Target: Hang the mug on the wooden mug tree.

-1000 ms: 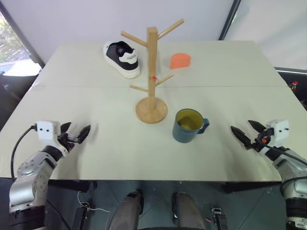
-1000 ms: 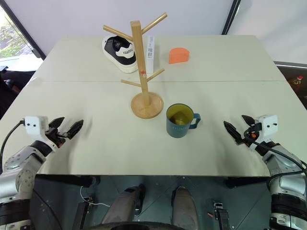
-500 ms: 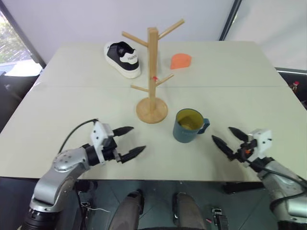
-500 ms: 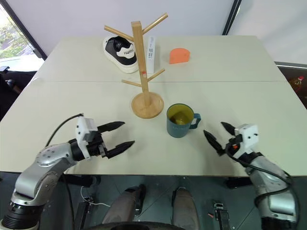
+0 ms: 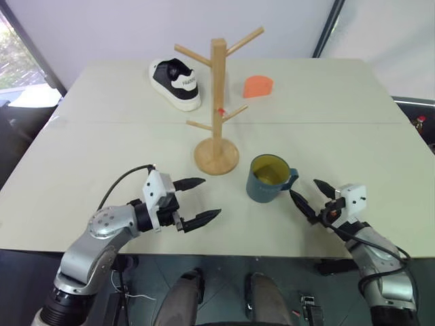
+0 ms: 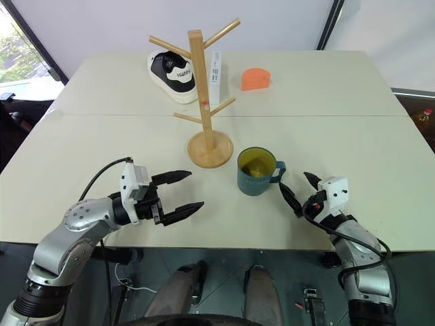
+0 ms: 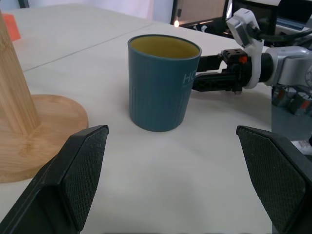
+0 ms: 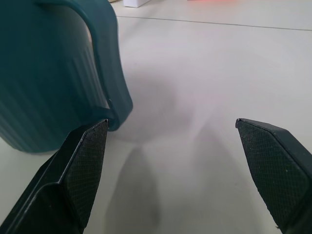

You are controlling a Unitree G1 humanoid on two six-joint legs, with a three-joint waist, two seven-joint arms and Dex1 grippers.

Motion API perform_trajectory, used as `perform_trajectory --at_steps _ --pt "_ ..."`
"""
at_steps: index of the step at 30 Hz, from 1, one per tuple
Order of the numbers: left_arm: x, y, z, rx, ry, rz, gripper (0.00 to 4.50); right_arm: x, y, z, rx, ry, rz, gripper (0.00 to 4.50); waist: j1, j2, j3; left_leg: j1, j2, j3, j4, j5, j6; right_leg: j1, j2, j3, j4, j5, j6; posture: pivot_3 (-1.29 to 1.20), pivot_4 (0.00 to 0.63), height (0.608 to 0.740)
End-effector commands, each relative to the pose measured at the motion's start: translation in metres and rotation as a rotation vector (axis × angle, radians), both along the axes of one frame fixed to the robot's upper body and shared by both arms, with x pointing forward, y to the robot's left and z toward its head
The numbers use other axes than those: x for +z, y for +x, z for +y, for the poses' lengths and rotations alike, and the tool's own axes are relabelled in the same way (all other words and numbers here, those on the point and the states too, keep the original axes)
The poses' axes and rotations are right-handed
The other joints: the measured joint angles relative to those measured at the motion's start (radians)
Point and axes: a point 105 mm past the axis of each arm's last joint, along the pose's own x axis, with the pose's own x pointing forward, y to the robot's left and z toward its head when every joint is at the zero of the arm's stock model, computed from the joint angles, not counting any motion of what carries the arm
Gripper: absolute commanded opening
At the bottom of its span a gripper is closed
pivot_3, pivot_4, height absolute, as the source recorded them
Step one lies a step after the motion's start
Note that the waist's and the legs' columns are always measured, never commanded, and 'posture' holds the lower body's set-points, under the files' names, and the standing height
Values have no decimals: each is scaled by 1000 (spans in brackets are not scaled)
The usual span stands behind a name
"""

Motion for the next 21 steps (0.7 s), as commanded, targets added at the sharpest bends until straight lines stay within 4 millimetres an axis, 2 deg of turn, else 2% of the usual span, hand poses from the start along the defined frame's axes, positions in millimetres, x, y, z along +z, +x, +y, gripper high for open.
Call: perform_trajectory --at_steps 1,15,18,21 --pt "11 -9 -6 -51 2 -54 4500 10 6 3 -3 -6 -60 4337 0 0 0 0 0 0 0 0 0 0 0 0 0 0 0 0 150 740" --pt "8 -14 -8 -53 2 -47 4500 13 20 19 18 9 -85 4337 0 0 0 1 0 0 0 0 0 0 0 0 1 0 0 0 150 740" --pt "8 -13 -7 -49 1 -49 4500 11 23 20 14 13 -85 3498 0 0 0 1 0 0 0 0 0 0 0 1 1 0 0 0 150 740" --pt "8 -12 -7 -45 1 -50 4500 12 24 23 27 23 -90 2020 0 0 0 1 0 0 0 0 0 0 0 1 1 0 0 0 150 740"
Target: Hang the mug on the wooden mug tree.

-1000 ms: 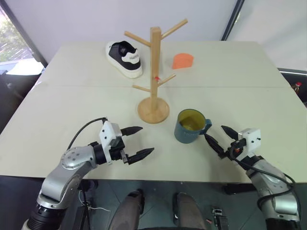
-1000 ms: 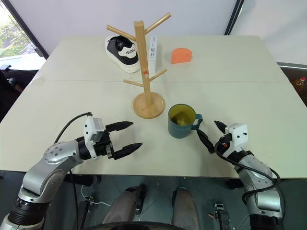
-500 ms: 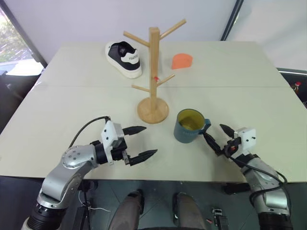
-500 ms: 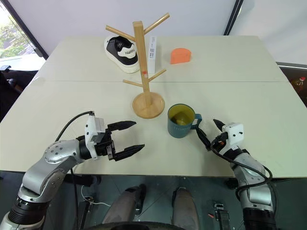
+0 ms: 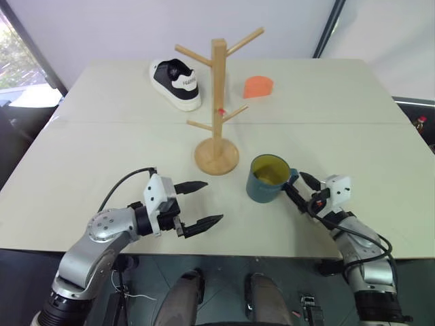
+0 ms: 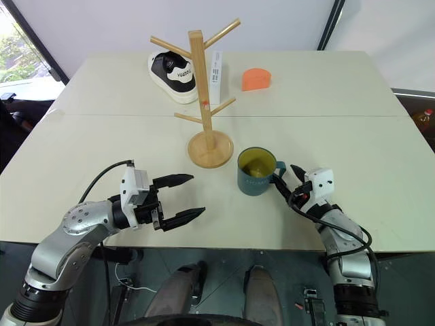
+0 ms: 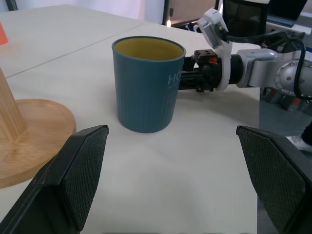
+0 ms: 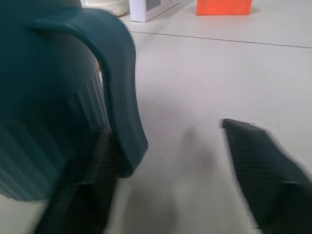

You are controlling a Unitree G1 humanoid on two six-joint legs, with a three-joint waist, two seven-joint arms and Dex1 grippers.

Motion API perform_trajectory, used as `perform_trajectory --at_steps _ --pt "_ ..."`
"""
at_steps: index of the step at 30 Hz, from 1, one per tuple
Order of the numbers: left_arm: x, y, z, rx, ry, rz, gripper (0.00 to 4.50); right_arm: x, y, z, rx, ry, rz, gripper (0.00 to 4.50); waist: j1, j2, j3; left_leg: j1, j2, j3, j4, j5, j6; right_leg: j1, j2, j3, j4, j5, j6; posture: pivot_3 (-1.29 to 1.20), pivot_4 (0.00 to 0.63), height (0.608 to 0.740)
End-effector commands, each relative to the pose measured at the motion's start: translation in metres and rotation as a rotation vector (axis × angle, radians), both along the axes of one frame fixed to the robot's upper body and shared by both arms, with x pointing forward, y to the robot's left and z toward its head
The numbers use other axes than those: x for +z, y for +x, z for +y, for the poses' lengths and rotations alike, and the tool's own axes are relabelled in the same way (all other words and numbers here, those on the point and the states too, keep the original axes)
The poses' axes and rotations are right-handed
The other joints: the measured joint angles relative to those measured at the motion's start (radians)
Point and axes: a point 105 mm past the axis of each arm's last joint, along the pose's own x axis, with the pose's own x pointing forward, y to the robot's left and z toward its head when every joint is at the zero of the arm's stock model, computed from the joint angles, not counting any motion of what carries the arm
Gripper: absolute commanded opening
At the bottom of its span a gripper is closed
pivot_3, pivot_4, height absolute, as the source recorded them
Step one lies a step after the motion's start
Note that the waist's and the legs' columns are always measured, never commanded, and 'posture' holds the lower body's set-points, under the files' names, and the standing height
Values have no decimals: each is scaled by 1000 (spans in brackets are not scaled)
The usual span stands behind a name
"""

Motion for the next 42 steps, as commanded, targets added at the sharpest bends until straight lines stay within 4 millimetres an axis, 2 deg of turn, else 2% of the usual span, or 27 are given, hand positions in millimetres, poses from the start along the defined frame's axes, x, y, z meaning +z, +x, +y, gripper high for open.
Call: perform_trajectory --at_steps 1,3,4,8,10,12,14,16,18,21,23,27,34,42 --pt "8 -4 -4 -16 -8 -45 4500 11 2 3 17 12 -51 1396 0 0 0 0 0 0 0 0 0 0 0 0 0 0 0 0 150 740" --pt "8 -4 -3 -13 -9 -44 4500 12 1 6 31 18 -57 367 0 0 0 0 0 0 0 0 0 0 0 0 0 0 0 0 150 740" --pt "8 -4 -3 -11 -10 -44 4500 14 0 7 38 25 -60 22 0 0 0 0 0 0 0 0 0 0 0 0 0 0 0 0 150 740" --pt "8 -3 -1 -3 -11 -43 4500 21 -2 13 58 23 -76 22 0 0 0 0 0 0 0 0 0 0 0 0 1 0 0 0 150 740" --pt "8 -1 1 9 -10 -43 4500 34 -1 16 79 -7 -105 22 -1 0 0 0 0 0 0 0 0 0 0 0 1 0 0 0 150 740" --pt "7 1 5 28 -4 -47 4500 44 -2 22 127 -76 -126 22 -1 0 0 0 0 0 0 0 0 0 0 1 1 0 0 0 150 740" --pt "8 9 16 79 1 -57 4500 55 -8 34 245 -255 -155 22 -1 1 0 1 0 0 0 0 0 0 0 1 1 0 0 0 150 740" --pt "9 19 33 153 10 -71 4500 80 -13 48 364 -405 -210 22 -2 3 1 1 0 2 1 0 0 0 0 1 1 0 0 0 150 740" --pt "9 25 43 191 19 -82 4500 99 -14 56 410 -450 -244 22 -4 2 1 1 1 2 1 0 0 0 0 1 1 0 0 0 150 740" --pt "14 37 66 272 36 -122 4500 147 -9 83 474 -538 -314 22 -5 2 1 0 2 2 1 0 0 -1 0 0 1 0 0 0 150 740" --pt "17 40 72 292 41 -139 4500 161 -6 95 475 -551 -326 22 -5 2 1 -1 1 3 1 0 0 -3 0 1 2 0 0 0 150 740" --pt "25 44 77 313 23 -166 4500 174 3 110 437 -566 -313 22 7 -2 -1 -4 0 -1 0 -1 1 -3 0 -1 -1 1 -2 0 150 740" --pt "37 45 76 333 -23 -194 4500 179 18 116 346 -598 -254 22 1 -2 0 -8 -2 1 1 -1 1 -7 -1 1 0 5 4 0 150 740" --pt "40 46 77 340 -25 -201 4500 185 18 128 347 -593 -247 22 -5 -2 0 -6 0 2 2 0 1 -7 0 1 2 6 3 0 150 740"
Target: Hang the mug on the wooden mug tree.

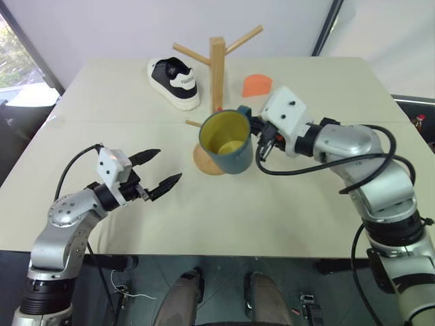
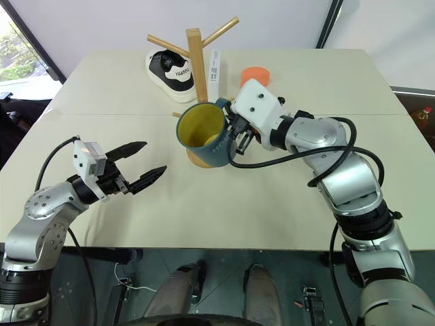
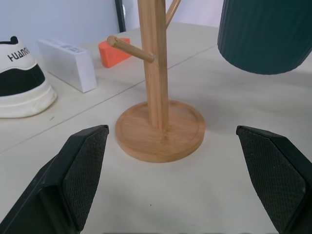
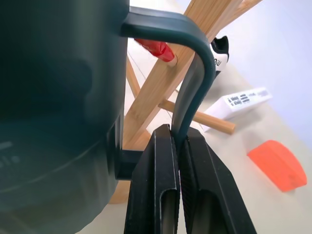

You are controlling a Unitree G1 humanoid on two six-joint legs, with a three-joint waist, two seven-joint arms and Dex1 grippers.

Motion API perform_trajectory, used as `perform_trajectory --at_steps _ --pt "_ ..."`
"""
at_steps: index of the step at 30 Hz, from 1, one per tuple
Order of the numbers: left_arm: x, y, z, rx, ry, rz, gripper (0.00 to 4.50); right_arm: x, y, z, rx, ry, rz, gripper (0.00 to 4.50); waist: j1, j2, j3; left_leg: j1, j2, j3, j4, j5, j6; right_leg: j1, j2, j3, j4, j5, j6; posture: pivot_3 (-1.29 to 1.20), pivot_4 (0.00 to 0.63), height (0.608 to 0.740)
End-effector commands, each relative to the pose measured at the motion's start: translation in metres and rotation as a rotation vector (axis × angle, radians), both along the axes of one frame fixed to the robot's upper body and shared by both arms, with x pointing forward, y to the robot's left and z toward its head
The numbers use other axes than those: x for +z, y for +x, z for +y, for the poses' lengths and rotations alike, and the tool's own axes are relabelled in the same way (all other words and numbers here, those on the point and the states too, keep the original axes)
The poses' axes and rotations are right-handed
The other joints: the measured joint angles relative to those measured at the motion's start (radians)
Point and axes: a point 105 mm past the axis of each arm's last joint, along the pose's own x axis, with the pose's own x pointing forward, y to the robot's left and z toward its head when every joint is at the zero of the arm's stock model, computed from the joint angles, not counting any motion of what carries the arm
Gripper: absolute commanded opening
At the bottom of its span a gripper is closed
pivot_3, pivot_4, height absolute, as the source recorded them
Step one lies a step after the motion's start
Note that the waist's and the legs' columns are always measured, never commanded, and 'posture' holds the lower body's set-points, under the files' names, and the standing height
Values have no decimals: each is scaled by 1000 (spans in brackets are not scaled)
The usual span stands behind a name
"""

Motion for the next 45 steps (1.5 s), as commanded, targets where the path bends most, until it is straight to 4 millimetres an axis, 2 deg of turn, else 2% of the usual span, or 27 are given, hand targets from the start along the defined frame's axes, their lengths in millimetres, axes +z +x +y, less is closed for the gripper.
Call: perform_trajectory --at_steps 1,13,23,34,45 --pt "14 -1 1 -2 -5 -53 4500 18 -5 10 16 8 -67 22 0 0 0 0 0 0 0 0 0 0 0 0 0 0 0 0 150 740" --pt "17 0 2 5 -4 -67 4500 20 2 33 -10 7 -47 22 -3 0 0 0 0 1 1 0 0 -3 0 1 5 0 0 0 150 740" --pt "24 -2 -1 -11 -28 -87 4500 13 9 39 -31 1 -13 22 -18 0 0 0 0 1 2 2 -2 -5 1 3 10 0 0 0 150 740" --pt "44 -7 3 -21 -61 -114 4500 9 15 40 -41 -5 -7 22 -22 0 0 0 1 1 2 2 -2 -6 3 3 10 1 0 0 150 740" --pt "47 -10 0 -30 -63 -117 4500 5 22 43 -43 -13 -3 22 -21 0 0 0 1 2 2 2 -2 -6 4 4 10 1 -1 0 150 740"
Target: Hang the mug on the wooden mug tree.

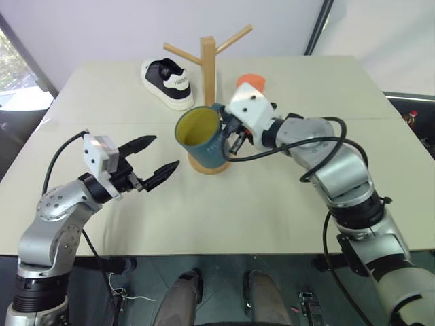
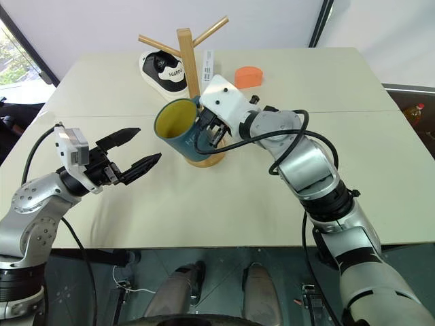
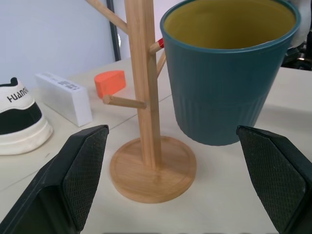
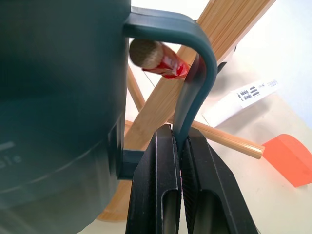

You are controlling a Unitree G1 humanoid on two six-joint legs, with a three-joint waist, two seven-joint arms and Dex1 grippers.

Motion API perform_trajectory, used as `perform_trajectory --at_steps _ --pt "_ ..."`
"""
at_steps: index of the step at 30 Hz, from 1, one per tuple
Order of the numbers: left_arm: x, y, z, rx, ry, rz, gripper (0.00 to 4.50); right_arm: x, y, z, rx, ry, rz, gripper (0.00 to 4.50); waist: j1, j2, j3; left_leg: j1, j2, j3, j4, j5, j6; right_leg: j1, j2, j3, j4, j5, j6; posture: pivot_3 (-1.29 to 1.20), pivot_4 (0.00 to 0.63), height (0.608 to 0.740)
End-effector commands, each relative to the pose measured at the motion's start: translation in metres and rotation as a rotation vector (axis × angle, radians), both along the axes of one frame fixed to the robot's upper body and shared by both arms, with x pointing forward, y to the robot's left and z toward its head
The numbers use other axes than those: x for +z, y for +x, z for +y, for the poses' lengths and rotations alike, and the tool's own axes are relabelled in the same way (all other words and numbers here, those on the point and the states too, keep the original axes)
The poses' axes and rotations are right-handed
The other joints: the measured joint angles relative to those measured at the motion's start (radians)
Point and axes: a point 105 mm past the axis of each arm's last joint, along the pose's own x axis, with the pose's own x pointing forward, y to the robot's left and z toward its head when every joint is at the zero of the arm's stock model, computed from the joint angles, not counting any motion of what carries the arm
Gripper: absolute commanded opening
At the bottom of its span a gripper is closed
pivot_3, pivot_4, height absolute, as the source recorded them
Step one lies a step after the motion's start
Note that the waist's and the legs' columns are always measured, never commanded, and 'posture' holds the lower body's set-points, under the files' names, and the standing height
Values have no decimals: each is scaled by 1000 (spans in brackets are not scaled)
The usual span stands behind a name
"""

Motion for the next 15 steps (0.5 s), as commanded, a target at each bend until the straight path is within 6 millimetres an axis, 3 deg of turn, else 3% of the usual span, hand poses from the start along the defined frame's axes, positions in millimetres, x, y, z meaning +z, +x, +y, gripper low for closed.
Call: perform_trajectory --at_steps 1,5,6,9,14,15 --pt "14 -5 1 1 6 -55 4500 11 0 4 10 3 -51 22 0 0 0 0 0 0 0 0 0 0 0 0 0 0 0 0 150 740" --pt "15 -5 1 0 4 -59 4500 8 2 4 14 -4 -45 22 0 0 0 0 0 0 0 0 0 0 0 0 0 0 0 0 150 740" --pt "16 -5 1 0 4 -60 4500 8 3 4 13 -3 -47 327 0 0 0 0 0 0 0 0 0 0 0 0 0 0 0 0 150 740" --pt "16 -5 1 -1 4 -63 4500 9 5 4 9 4 -56 1424 0 0 0 0 0 0 0 0 0 0 0 0 0 0 0 0 150 740" --pt "17 -4 0 -2 0 -65 4500 14 6 4 6 17 -81 4154 -2 0 0 0 0 1 0 0 0 -1 1 1 0 0 -1 0 150 740" --pt "17 -4 0 -2 0 -65 4500 16 6 4 6 19 -86 4472 -2 0 0 0 0 1 0 0 0 -1 1 1 0 0 -1 0 150 740"
